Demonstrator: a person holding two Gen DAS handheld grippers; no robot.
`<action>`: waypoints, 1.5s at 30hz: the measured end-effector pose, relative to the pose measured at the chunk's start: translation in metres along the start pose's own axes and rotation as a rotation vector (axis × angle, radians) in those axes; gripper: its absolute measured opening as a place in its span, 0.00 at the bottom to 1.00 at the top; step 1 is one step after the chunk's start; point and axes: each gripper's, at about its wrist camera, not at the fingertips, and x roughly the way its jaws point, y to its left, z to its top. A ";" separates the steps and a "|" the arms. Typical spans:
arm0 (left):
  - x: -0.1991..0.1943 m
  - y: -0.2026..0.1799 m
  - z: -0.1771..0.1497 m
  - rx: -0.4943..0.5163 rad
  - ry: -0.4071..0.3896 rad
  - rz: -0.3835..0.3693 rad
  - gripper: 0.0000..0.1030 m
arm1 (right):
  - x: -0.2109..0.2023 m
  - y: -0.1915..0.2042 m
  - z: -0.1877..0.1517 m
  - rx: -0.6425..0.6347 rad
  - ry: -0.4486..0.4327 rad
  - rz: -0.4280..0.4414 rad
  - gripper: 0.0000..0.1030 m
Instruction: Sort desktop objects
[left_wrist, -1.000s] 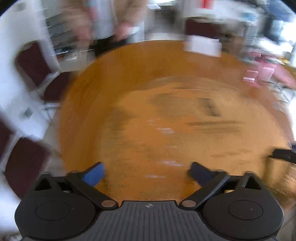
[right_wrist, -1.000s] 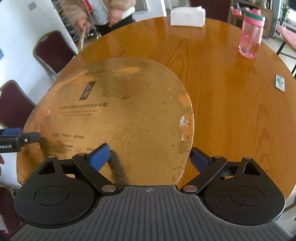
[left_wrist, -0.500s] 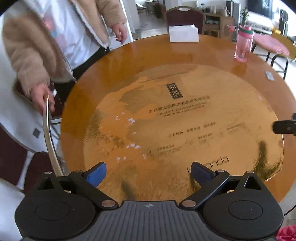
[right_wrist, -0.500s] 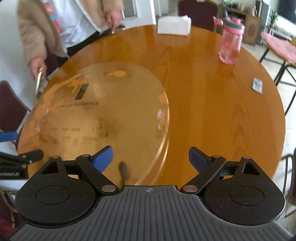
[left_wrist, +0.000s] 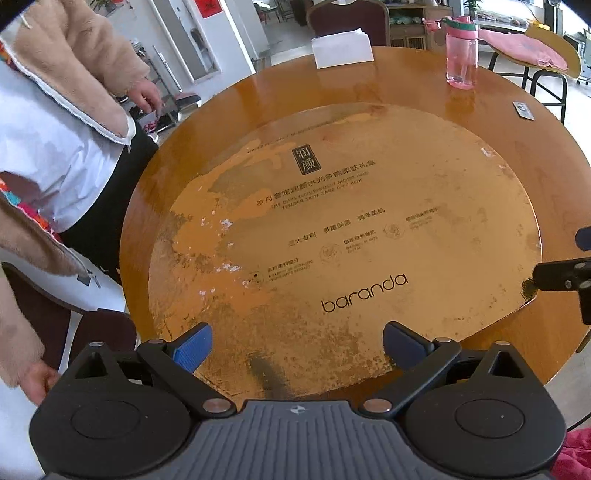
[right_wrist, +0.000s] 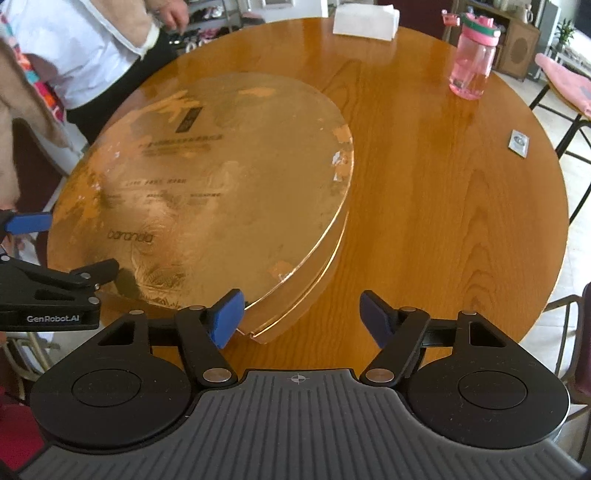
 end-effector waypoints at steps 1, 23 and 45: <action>0.000 0.000 -0.001 0.001 0.006 0.001 0.98 | 0.003 0.000 0.000 0.000 0.005 0.002 0.72; -0.025 0.003 0.010 -0.087 -0.010 -0.035 1.00 | -0.035 0.007 0.004 -0.030 -0.029 0.004 0.87; -0.058 -0.022 -0.045 -0.232 0.063 -0.059 1.00 | -0.062 0.023 -0.037 -0.119 -0.060 0.067 0.90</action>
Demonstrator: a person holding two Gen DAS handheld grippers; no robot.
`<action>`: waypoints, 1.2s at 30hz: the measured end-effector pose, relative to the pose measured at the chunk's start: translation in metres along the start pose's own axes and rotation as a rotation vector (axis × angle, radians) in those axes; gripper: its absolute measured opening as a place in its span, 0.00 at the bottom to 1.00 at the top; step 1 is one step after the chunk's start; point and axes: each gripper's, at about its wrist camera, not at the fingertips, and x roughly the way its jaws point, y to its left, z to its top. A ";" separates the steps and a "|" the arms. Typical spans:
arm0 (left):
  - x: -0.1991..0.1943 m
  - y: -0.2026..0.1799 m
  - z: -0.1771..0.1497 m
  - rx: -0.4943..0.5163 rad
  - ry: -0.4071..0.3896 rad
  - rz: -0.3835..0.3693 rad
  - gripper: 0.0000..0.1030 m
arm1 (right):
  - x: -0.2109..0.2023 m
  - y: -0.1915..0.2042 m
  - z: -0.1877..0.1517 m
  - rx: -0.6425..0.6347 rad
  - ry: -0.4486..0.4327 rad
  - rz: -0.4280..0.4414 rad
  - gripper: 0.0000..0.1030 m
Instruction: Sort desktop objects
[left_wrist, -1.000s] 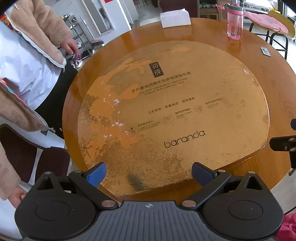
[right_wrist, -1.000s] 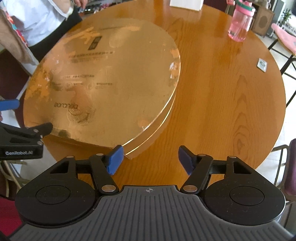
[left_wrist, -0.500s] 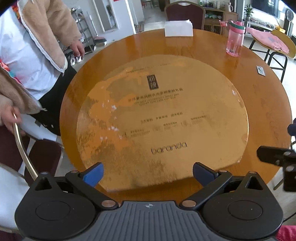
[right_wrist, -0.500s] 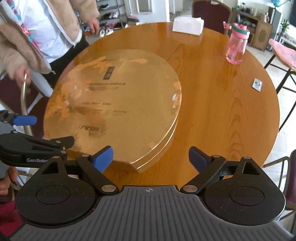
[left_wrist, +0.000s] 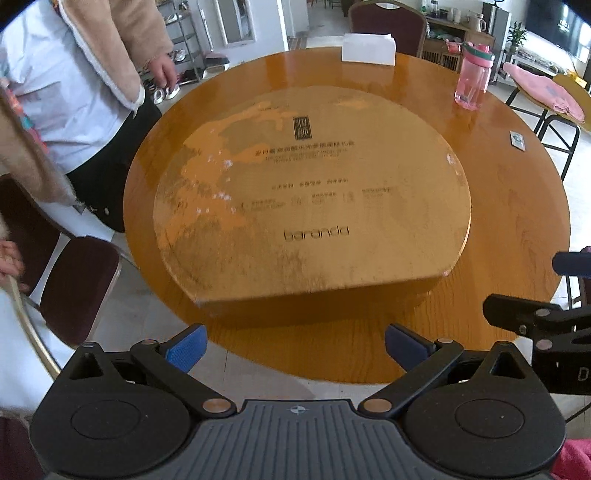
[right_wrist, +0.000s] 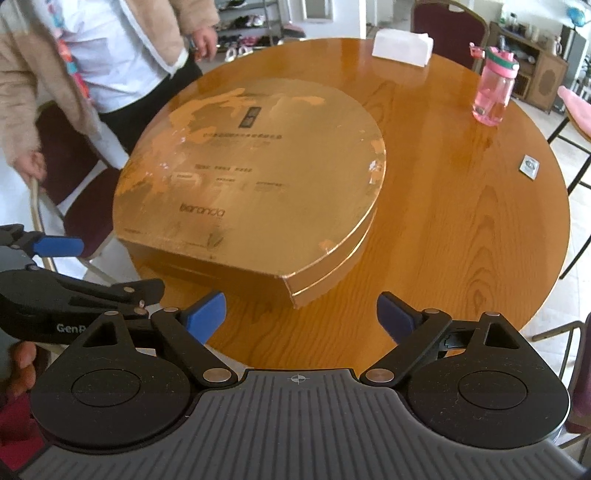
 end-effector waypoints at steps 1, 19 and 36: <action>0.000 -0.002 -0.003 0.001 0.007 0.003 1.00 | -0.001 0.001 -0.002 -0.007 0.000 0.004 0.90; -0.003 0.008 0.000 0.047 0.005 -0.002 1.00 | -0.013 0.007 -0.005 0.037 -0.023 -0.010 0.91; 0.006 0.023 0.005 0.058 0.016 -0.058 1.00 | -0.009 0.023 0.001 0.042 -0.008 -0.065 0.92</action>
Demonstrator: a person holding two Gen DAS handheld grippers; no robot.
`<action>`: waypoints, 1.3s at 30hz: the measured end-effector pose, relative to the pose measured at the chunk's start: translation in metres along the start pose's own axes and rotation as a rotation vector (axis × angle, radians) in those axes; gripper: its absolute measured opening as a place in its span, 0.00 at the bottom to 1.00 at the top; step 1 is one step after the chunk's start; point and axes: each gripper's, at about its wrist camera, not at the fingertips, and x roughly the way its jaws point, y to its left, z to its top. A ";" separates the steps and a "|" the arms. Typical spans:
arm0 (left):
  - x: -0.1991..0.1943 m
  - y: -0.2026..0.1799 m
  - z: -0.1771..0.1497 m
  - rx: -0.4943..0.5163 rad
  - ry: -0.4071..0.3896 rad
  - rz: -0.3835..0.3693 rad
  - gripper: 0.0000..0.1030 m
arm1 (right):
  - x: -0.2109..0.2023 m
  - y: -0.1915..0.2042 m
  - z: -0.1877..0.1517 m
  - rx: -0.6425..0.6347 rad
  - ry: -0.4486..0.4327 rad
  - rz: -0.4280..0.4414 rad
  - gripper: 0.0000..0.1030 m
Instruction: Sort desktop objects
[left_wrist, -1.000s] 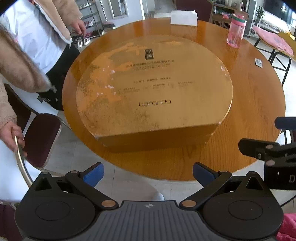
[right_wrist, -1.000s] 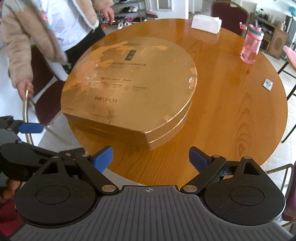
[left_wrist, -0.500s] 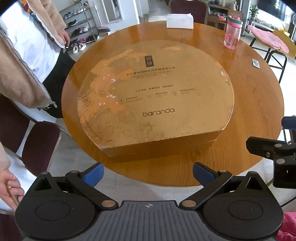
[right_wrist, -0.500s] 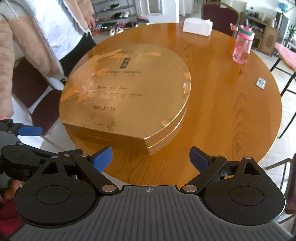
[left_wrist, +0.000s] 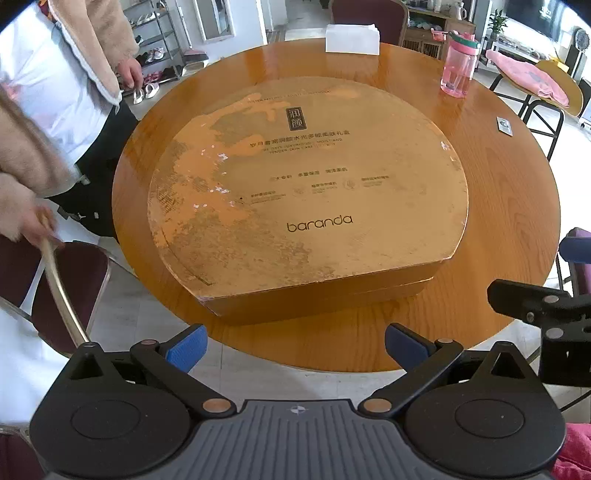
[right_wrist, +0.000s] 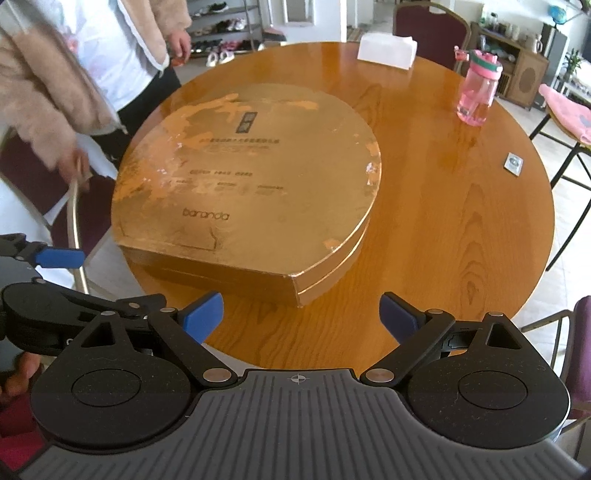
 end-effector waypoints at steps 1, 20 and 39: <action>0.000 0.001 0.000 0.002 0.000 -0.001 1.00 | 0.000 0.001 0.000 0.001 0.000 0.000 0.92; 0.004 0.001 0.003 0.030 0.002 -0.010 1.00 | 0.004 0.006 -0.001 0.017 0.014 -0.006 0.92; 0.004 -0.006 0.004 0.040 0.007 -0.003 1.00 | 0.006 0.000 -0.002 0.019 0.021 0.003 0.92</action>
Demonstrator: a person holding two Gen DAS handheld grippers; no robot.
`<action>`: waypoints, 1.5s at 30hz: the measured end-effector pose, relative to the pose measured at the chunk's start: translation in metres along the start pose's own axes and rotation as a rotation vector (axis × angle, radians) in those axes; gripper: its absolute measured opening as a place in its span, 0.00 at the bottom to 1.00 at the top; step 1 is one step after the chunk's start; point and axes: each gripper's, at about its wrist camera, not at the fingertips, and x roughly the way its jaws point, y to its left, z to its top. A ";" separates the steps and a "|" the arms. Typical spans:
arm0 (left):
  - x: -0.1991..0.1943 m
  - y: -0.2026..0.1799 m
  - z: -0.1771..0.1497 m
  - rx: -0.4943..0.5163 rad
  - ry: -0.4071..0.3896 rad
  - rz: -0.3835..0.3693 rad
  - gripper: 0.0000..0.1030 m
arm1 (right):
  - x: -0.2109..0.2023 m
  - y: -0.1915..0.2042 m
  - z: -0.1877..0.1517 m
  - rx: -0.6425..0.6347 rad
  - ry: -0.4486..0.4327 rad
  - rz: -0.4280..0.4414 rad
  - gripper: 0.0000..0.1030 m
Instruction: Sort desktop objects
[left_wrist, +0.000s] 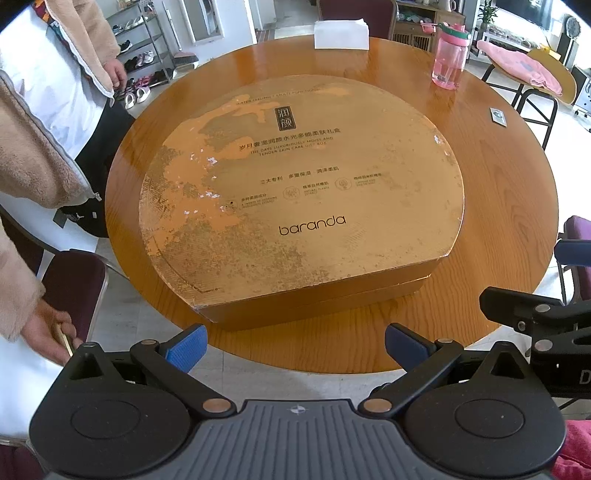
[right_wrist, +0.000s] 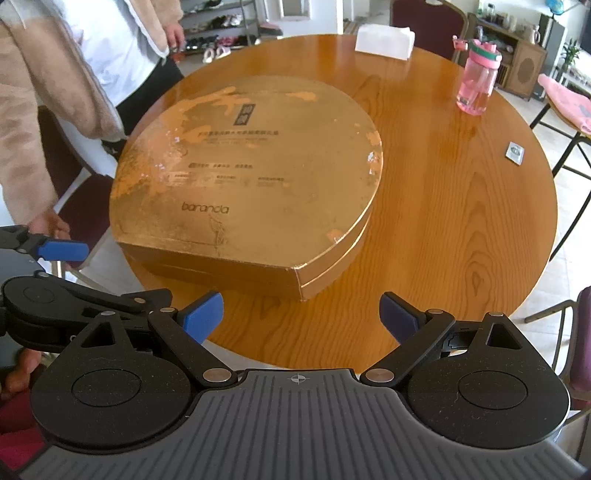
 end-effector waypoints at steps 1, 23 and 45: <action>0.000 0.000 0.000 0.000 0.000 0.000 1.00 | 0.000 0.000 0.000 0.000 0.000 0.000 0.92; 0.002 -0.003 0.002 0.011 0.011 -0.001 1.00 | 0.002 -0.003 0.000 0.004 0.011 0.001 0.92; 0.004 0.000 0.002 0.019 0.006 -0.002 1.00 | 0.005 0.000 0.000 0.008 0.013 -0.004 0.92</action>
